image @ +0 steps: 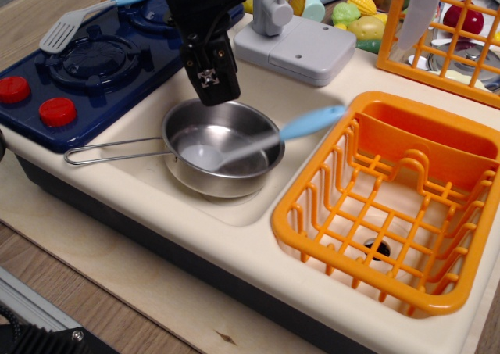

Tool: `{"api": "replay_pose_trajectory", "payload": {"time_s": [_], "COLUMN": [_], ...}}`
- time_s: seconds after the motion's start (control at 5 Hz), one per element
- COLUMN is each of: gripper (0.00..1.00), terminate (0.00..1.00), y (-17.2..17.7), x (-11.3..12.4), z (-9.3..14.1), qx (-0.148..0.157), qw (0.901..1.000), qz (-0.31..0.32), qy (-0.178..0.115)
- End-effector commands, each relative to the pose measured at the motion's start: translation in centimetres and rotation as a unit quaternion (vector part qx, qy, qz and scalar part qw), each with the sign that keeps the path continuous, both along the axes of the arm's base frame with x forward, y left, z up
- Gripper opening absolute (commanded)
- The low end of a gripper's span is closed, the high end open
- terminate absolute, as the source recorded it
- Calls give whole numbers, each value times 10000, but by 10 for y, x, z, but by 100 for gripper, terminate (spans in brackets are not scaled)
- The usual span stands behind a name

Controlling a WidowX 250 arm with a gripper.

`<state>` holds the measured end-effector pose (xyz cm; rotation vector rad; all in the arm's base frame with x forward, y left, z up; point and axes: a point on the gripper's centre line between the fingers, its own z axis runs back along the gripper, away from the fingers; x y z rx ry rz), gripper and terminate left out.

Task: Put spoon into pan

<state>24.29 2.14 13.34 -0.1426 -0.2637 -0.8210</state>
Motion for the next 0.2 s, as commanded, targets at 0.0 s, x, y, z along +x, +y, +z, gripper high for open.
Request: {"api": "replay_pose_trajectory", "payload": {"time_s": [0.0], "gripper": [100], "terminate": [100], "y": [2], "x": [2], "z": [10], "qx": [59], "qw": [9998], "qz": [-29], "qy": [-212]}}
